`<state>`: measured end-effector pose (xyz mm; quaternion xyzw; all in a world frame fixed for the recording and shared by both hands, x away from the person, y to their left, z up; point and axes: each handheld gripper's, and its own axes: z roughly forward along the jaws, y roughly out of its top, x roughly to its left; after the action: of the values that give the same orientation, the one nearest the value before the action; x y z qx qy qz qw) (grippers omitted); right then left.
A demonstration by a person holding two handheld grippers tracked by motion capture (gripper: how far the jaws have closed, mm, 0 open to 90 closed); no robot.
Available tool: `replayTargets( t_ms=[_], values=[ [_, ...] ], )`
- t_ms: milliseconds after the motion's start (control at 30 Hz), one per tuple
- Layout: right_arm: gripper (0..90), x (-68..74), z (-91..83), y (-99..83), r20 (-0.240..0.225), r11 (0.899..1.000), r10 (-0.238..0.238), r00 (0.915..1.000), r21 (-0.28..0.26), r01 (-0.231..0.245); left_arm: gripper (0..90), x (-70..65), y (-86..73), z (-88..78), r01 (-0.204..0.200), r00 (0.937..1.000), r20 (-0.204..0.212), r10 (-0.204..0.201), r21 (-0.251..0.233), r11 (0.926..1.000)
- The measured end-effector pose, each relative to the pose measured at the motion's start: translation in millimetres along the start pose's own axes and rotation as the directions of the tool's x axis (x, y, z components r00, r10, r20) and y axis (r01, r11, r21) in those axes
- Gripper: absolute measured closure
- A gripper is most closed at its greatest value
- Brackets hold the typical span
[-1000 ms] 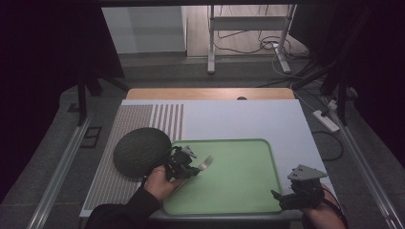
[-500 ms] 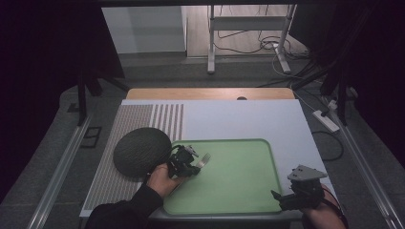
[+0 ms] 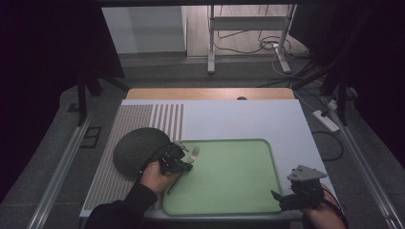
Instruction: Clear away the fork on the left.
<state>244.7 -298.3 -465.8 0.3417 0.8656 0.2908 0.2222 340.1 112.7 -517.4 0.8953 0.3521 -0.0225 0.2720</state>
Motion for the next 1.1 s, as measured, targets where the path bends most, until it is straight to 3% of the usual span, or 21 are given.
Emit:
replayTargets(
  t_ms=[833, 1100],
  values=[
    [0.0, 0.9, 0.5, 0.1, 0.001, 1.000, -0.009, 1.0000, 0.001, 0.009, 88.6, 28.0, -16.9, -16.0, 0.127, 0.9919, -0.007, -0.127, 0.001, 0.9919],
    [0.0, 1.0, 0.7, 0.3, 0.001, 1.000, -0.012, 0.9999, 0.002, 0.012, 81.9, 27.5, -17.4, -17.0, 0.132, 0.9912, -0.002, -0.132, -0.005, 0.9912]
  ],
)
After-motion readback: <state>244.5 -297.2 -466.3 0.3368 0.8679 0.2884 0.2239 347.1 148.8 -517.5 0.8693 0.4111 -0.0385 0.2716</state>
